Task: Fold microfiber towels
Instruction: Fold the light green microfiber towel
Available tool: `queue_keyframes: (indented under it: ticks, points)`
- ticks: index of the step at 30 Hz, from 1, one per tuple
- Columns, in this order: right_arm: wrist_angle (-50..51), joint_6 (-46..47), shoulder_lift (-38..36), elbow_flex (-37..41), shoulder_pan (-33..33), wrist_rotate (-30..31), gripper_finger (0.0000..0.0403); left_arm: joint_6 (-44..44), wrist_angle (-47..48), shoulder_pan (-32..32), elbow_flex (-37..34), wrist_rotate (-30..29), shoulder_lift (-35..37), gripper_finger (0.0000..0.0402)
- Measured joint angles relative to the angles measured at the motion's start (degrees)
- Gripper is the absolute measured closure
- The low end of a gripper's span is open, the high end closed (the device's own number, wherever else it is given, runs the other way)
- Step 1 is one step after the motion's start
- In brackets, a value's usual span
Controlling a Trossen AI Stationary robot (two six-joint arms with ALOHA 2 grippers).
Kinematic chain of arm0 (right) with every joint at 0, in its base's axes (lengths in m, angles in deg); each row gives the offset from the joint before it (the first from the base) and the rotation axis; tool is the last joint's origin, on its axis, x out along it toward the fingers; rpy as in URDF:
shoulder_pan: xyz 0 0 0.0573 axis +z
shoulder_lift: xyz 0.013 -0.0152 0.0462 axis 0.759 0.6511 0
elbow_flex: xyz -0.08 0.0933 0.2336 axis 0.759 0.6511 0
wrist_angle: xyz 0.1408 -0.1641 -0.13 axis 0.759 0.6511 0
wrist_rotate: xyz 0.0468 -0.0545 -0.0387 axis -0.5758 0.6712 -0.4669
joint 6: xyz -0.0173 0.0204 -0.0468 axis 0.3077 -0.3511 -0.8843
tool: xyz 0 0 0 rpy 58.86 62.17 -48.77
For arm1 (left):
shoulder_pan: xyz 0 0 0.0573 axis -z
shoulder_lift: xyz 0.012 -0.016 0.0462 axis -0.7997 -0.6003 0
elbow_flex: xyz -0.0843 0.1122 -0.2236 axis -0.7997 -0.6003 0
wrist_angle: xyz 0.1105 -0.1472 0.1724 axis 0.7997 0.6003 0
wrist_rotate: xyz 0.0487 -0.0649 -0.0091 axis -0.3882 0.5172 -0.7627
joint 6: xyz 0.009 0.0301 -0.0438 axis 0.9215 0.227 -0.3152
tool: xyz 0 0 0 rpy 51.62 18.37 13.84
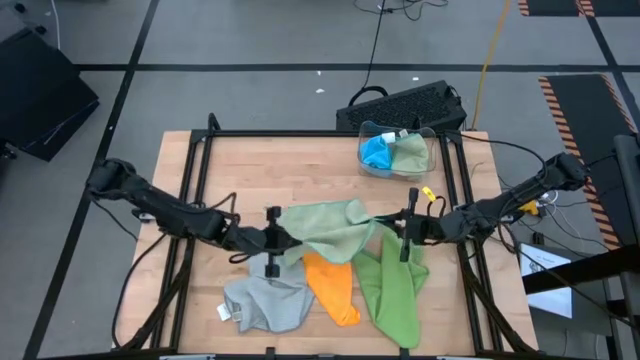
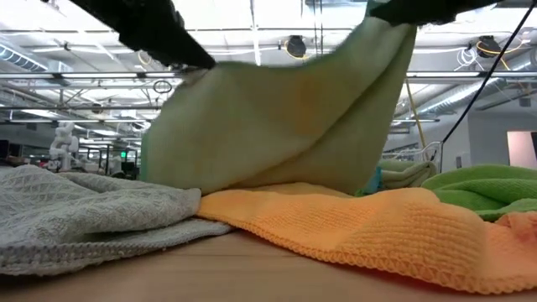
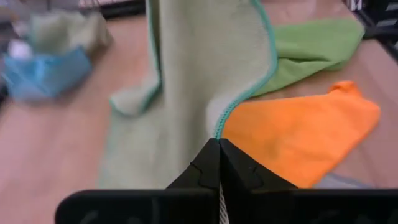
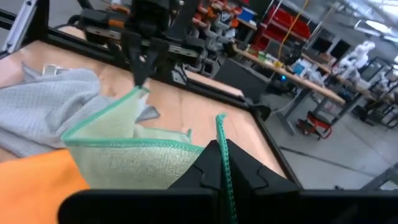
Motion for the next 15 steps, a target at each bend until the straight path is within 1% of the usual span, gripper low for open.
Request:
queue_keyframes:
  ticks: [3, 5, 7, 10, 12, 15]
  points:
    - [1.21, 1.27, 1.03, 0.00, 0.07, -0.18, 0.0403, -5.37, -1.50, 2.44, -0.11, 1.11, -4.51, 0.0399]
    - [1.31, 1.71, 1.83, 0.00, 0.07, -0.17, 0.0403, -6.37, -6.95, 4.19, -0.11, 3.02, -8.19, 0.0399]
    - [1.61, 1.78, 2.54, 0.02, 0.05, -0.17, 0.0403, -6.71, -12.86, 6.04, -0.09, 2.59, -11.85, 0.0385]
    - [1.47, 2.20, 3.24, 0.01, -0.40, -0.19, 0.0403, -7.88, -19.49, 8.24, -0.09, 0.84, -16.20, 0.0331]
    - [1.48, 2.87, 3.34, 0.02, -0.76, -0.19, 0.0403, -9.17, -19.87, 9.55, -0.09, -1.28, -17.12, 0.0285]
    - [1.39, 3.07, 3.36, 0.02, -1.14, -0.19, 0.0403, -13.03, -17.61, 11.24, -0.06, -4.15, -16.71, 0.0220]
